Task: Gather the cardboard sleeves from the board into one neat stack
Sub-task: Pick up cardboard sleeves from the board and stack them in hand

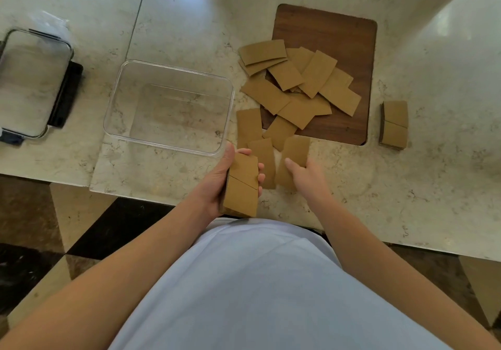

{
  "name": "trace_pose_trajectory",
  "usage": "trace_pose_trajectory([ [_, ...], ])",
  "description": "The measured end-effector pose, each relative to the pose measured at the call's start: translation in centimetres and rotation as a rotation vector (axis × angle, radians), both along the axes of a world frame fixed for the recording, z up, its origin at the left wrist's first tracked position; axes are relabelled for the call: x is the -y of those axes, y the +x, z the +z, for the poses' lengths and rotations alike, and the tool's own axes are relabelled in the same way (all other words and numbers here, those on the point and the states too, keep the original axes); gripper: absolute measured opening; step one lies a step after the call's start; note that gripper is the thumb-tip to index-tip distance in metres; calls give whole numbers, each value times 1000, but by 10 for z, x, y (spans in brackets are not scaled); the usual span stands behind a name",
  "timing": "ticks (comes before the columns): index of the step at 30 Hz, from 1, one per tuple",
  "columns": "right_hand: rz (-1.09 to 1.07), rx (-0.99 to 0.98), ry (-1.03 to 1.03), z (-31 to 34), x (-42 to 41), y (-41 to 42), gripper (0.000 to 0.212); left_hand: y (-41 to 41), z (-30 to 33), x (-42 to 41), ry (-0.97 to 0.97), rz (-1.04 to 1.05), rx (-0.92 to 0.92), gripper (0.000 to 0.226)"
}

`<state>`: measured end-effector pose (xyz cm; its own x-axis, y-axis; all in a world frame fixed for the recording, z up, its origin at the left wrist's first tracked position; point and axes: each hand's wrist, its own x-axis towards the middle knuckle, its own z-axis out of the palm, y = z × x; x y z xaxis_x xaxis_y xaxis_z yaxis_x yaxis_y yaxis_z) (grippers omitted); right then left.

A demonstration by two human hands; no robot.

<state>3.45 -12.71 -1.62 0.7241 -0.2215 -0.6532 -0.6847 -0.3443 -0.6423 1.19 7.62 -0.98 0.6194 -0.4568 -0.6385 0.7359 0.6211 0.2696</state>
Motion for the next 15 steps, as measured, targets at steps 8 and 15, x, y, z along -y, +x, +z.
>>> trace_pose_trajectory([
  [8, -161, 117, 233, 27, -9, -10, 9, 9, -2, -6, -34, -62, 19, 53],
  [15, -49, 621, -18, 42, -18, -8, 8, 12, -3, 5, -74, -42, -21, 53],
])
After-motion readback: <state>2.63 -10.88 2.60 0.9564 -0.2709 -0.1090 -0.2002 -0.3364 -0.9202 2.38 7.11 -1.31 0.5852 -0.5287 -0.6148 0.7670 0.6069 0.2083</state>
